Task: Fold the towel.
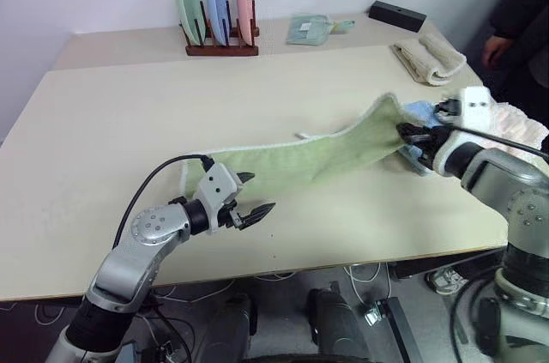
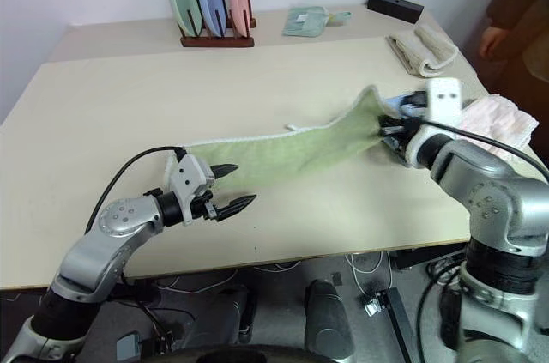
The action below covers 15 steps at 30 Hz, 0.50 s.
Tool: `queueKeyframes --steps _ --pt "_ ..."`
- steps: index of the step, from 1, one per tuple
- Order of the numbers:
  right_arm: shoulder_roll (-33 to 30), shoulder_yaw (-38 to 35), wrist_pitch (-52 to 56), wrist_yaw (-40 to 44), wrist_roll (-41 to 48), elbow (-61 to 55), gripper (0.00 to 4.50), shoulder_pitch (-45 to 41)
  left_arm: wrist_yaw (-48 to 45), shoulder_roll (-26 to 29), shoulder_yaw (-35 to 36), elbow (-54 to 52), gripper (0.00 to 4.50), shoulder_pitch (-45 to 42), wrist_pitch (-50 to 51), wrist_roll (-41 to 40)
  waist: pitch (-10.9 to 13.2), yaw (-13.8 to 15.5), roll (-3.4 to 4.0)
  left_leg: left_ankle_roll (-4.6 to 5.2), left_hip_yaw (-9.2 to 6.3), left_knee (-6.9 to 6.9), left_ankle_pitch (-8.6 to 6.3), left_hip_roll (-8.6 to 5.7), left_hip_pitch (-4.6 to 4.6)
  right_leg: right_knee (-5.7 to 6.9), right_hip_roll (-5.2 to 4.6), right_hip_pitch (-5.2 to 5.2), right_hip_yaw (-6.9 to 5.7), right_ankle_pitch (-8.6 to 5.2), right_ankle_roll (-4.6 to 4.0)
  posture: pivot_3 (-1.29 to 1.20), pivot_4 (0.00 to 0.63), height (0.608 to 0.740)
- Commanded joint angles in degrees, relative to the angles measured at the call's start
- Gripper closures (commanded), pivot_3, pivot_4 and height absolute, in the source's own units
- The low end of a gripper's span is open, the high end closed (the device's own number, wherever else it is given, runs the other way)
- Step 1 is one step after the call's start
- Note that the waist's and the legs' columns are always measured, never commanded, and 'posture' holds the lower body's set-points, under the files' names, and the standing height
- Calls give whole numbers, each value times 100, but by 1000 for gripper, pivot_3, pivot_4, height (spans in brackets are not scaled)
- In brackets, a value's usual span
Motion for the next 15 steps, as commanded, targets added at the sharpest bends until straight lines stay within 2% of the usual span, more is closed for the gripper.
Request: queueKeyframes --steps 1,3,6,11,14,15 --pt "-225 1176 -710 846 -374 -504 4436 -146 53 -51 110 -77 593 -44 -105 23 1 26 -3 0 -1 0 0 1 0 -2 0 0 0 0 0 0 150 737" --pt "-41 2139 -1028 937 -897 -386 4436 -297 120 -97 104 -160 593 5 -68 25 0 54 -6 0 -4 3 0 0 -4 -4 -2 1 -1 0 1 0 150 737" --pt "200 2975 -1319 890 -1575 -15 4436 -481 213 -138 79 -267 593 79 -21 42 1 77 -9 -1 -10 11 0 -3 -12 -16 -7 5 -2 1 1 0 150 737" --pt "533 3597 -1643 991 -2204 380 4436 -557 424 -217 195 -541 593 273 171 -52 2 76 -10 -1 -19 10 0 -7 -15 -21 -18 2 0 1 0 0 150 737" --pt "770 3444 -1578 1021 -2193 506 4436 -540 450 -209 207 -602 593 301 234 -44 1 76 -10 -2 -21 9 0 -8 -14 -21 -15 1 -3 1 0 0 150 737" --pt "802 3389 -1543 1077 -2158 509 4194 -518 454 -205 210 -615 593 304 252 -43 1 76 -10 -2 -22 9 0 -8 -13 -21 -14 1 -2 2 0 0 150 737"
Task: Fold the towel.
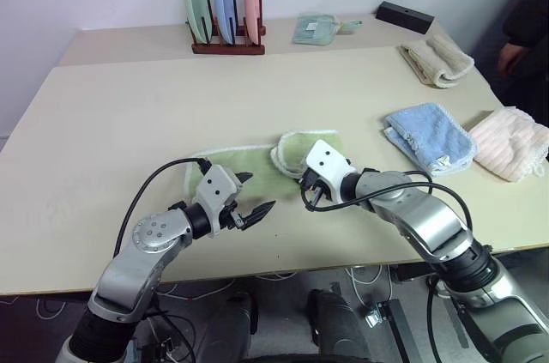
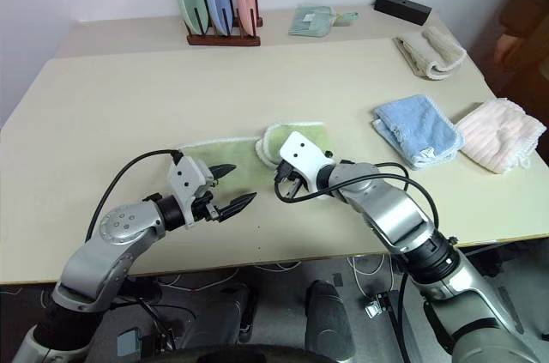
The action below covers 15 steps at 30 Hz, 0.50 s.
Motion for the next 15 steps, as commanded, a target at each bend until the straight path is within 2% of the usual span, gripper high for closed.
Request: queueKeyframes --steps 1,3,8,12,15 --pt "111 -243 -30 165 1 -87 3906 -61 36 22 113 -281 593 47 30 -46 0 2 0 0 0 0 0 0 0 0 0 0 0 0 0 0 150 737" --pt "36 -308 -136 296 -24 -196 3145 19 32 34 137 -302 593 67 47 -57 0 6 0 0 0 0 0 -1 0 -1 0 0 0 0 0 0 150 737" --pt "-253 -1044 -682 899 362 -787 679 350 84 -29 361 -293 593 63 143 -203 0 4 0 0 1 0 0 -1 -1 -2 0 1 0 0 1 0 150 737" --pt "-206 -1995 -661 1110 996 -798 679 441 185 -74 789 -177 593 106 183 -400 0 -1 -1 0 1 -1 0 1 0 -1 3 1 -1 0 1 0 150 737" --pt "65 -2063 -669 734 722 -96 1601 145 299 -125 1075 -80 593 147 203 -500 0 -13 -1 0 1 -2 0 1 5 -1 4 1 0 0 0 0 150 737"
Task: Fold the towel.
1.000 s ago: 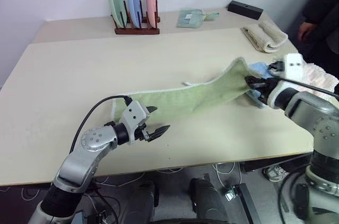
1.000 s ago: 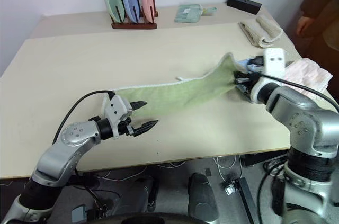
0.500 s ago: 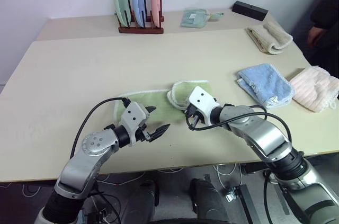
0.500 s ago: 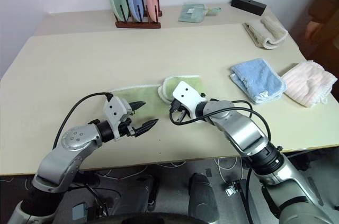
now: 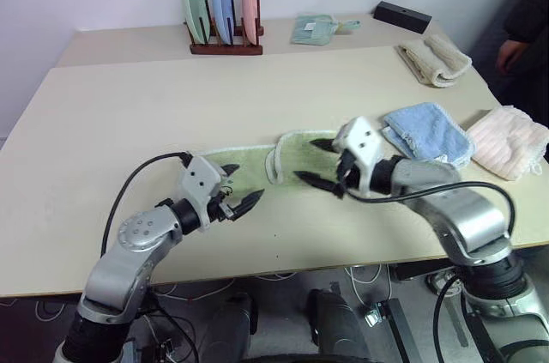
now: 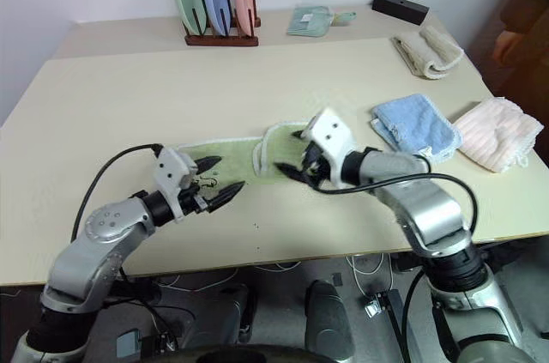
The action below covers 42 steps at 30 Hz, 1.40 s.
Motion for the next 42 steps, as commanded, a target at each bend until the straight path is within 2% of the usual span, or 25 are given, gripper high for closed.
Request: queueKeyframes --steps 1,5,6,10,14,19,21,22,23,27,30,35,39,42 --pt "236 -29 -206 -260 -257 572 2051 -286 149 -60 368 -9 593 42 35 -167 0 3 0 0 0 0 0 0 1 0 0 0 1 0 0 0 150 737" --pt "691 440 -898 -508 -945 1701 4160 -522 253 -98 559 -54 593 209 88 -272 0 -2 0 0 6 -1 0 -1 1 1 1 0 0 0 0 0 150 737" --pt "826 527 -1039 -482 -1018 1930 4461 -548 271 -100 584 -74 593 280 92 -279 0 -2 1 -1 6 -2 0 -2 1 0 1 0 0 0 -1 0 150 737" --pt "1034 1237 -1862 -83 -1569 2622 4461 -366 412 -169 653 -227 593 669 118 -309 0 -7 1 -1 6 -7 0 -2 2 1 0 -3 2 1 -1 0 150 737" --pt "985 1605 -2354 191 -1954 2973 4461 -136 637 -299 763 -490 593 1125 198 -409 -5 -1 -2 -1 4 -5 0 -2 3 1 -1 0 2 1 -1 0 150 737" --pt "1043 1094 -2383 263 -1696 2756 4461 -181 844 -442 945 -862 593 1767 346 -585 -7 0 -5 -2 0 -7 0 0 13 1 0 10 3 0 -2 0 150 737" --pt "934 827 -2369 528 -1414 2506 4461 -257 939 -607 1104 -1047 593 2096 551 -940 -6 8 -5 -2 -1 -6 0 1 12 0 0 10 3 -1 -4 0 150 737" --pt "833 711 -2339 716 -1264 2343 3938 -306 1049 -762 1237 -1130 77 2259 728 -1256 -5 5 -4 -2 -2 -5 0 1 10 -1 0 10 3 -1 -4 0 150 737" --pt "745 615 -2333 882 -1146 2189 3626 -350 1153 -903 1358 -1200 0 2388 881 -1546 -3 7 -2 -1 -2 -5 -1 2 9 -2 -4 9 5 -2 -5 0 150 737" --pt "543 450 -2259 1145 -992 1819 1702 -516 1555 -1223 1615 -1359 0 2592 1404 -2458 -2 14 -5 0 -5 -3 -2 4 7 -2 -9 9 3 -6 -8 0 150 737" --pt "461 506 -2357 1262 -1065 1542 245 -585 2640 -1820 1920 -910 0 2067 1795 -3332 -3 27 -5 0 -6 -2 -1 4 8 -1 -7 12 1 -12 -19 0 150 737" --pt "531 601 -2452 1252 -1170 1362 245 -503 4024 -2320 2150 -260 0 1157 2142 -4546 -5 53 -7 -1 -13 6 -1 -2 9 -1 -10 21 -3 -2 -2 0 150 737" --pt "582 645 -2486 1203 -1241 1301 245 -439 4950 -2593 2254 286 0 486 1984 -5065 -7 134 -5 -2 -11 8 0 -8 11 -1 -8 22 -3 -1 -4 0 150 737" --pt "587 651 -2503 1166 -1278 1256 180 -403 5352 -2741 2376 532 864 163 1675 -5297 -7 156 -6 -3 -10 12 0 -11 12 -2 -9 26 -1 -1 -5 0 150 737"
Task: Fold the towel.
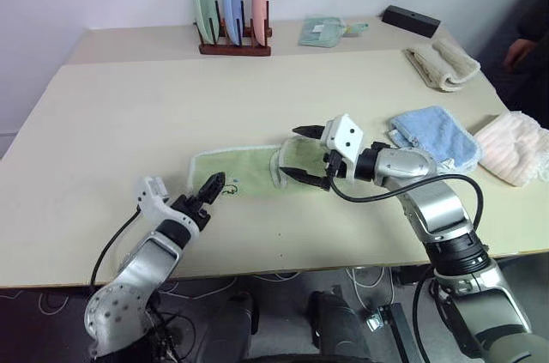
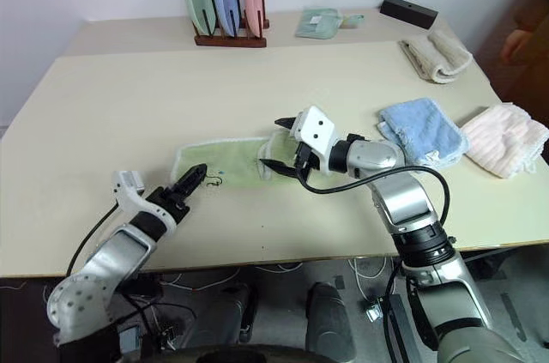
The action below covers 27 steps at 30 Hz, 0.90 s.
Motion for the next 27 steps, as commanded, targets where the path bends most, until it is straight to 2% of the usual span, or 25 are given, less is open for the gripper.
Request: queueKeyframes --steps 1,7,10,13,15,18,22,27 --pt "17 -58 -134 -64 -34 -323 180 15 456 -71 123 285 1413 -178 -299 -286 0 -6 -1 0 0 0 0 0 0 -1 0 0 0 0 0 0 150 737" --pt "-34 -54 -114 -94 -104 -504 180 156 554 23 93 386 4478 -357 -559 -394 2 -10 -3 0 4 -3 0 -2 -2 -4 2 -2 -1 -1 -1 0 150 737" --pt "-44 -113 42 -105 -24 -620 180 228 309 242 166 216 4478 -430 -776 -325 3 -10 -4 0 5 -3 0 -1 -3 -4 4 -3 -1 -1 -2 0 150 737" --pt "-137 -258 237 -101 87 -760 180 370 -218 1094 410 17 4478 -448 -883 -9 4 -23 -6 -1 7 -5 0 0 -4 -4 7 -5 -2 -8 -14 0 150 737" --pt "-175 -315 311 -102 120 -812 180 424 -451 1473 476 -11 4478 -412 -949 98 4 -29 -5 -1 8 -9 0 2 -5 -3 10 -11 0 -9 -17 0 150 737" --pt "-325 -394 324 -55 131 -807 180 580 -1216 2449 638 -33 4478 -403 -897 307 6 -24 -8 -1 10 -11 0 2 -4 -3 9 -13 4 -10 -18 0 150 737" --pt "-344 -385 243 -46 69 -644 180 611 -2285 3576 -69 -321 4478 -629 -753 982 8 -11 -9 -1 17 -10 0 1 -7 -4 11 -12 2 -11 -20 0 150 737" --pt "-292 -331 217 -98 25 -568 180 641 -3204 3918 -1547 -646 4478 -1206 -764 1895 8 -24 -10 -1 18 -11 0 0 -7 -10 7 -5 2 -10 -19 0 150 737"
